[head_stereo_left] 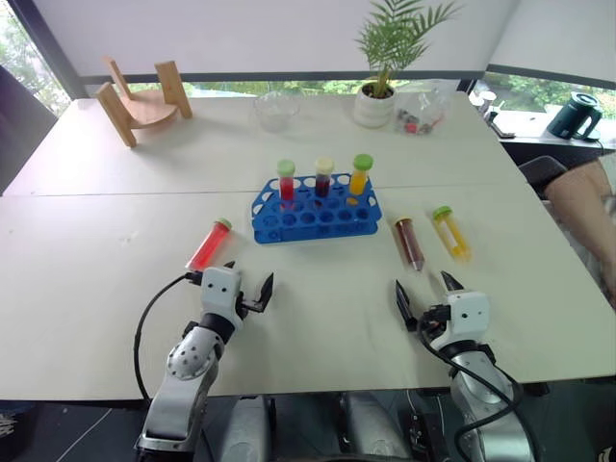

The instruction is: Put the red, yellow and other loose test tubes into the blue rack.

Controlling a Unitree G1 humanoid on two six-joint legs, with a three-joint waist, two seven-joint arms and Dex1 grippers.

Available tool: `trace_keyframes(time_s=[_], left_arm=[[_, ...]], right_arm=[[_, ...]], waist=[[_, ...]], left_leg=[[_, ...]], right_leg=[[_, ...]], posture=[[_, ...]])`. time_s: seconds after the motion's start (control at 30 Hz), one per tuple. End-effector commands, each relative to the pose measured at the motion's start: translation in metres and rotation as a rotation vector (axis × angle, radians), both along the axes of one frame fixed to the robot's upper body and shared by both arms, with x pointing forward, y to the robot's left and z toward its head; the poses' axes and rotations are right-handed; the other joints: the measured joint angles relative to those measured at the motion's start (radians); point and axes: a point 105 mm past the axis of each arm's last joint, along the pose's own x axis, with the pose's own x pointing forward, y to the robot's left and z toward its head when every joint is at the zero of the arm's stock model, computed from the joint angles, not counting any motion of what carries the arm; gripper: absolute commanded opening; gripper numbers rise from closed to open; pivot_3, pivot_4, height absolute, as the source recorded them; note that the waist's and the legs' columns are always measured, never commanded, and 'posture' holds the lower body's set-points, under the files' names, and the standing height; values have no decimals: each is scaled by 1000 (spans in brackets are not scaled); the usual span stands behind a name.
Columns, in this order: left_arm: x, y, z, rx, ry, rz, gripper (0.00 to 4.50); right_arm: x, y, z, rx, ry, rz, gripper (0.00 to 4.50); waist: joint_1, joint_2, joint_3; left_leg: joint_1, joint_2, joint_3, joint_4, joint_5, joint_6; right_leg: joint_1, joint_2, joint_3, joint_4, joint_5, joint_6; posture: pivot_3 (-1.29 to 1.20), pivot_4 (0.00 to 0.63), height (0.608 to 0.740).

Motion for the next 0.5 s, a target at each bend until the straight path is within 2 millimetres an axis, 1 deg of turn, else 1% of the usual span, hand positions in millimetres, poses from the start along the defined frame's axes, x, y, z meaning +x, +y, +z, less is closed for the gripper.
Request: trace_keyframes(time_s=[0.03,0.5], left_arm=[[1,-6,7,-15,-34,-23,4459],[1,-8,7,-35,-31,-21,4459]], right_arm=[[0,-3,2,-2,-3,-3,4500],[-2,-5,3,-8,-4,-5,4500]], waist=[[0,0,0],[1,0,0]], left_leg=[[0,0,0,0,0,0],[0,0,0,0,0,0]], right_leg=[[0,0,0,0,0,0],[0,0,0,0,0,0]], posture=[[0,150,740],[0,150,740]])
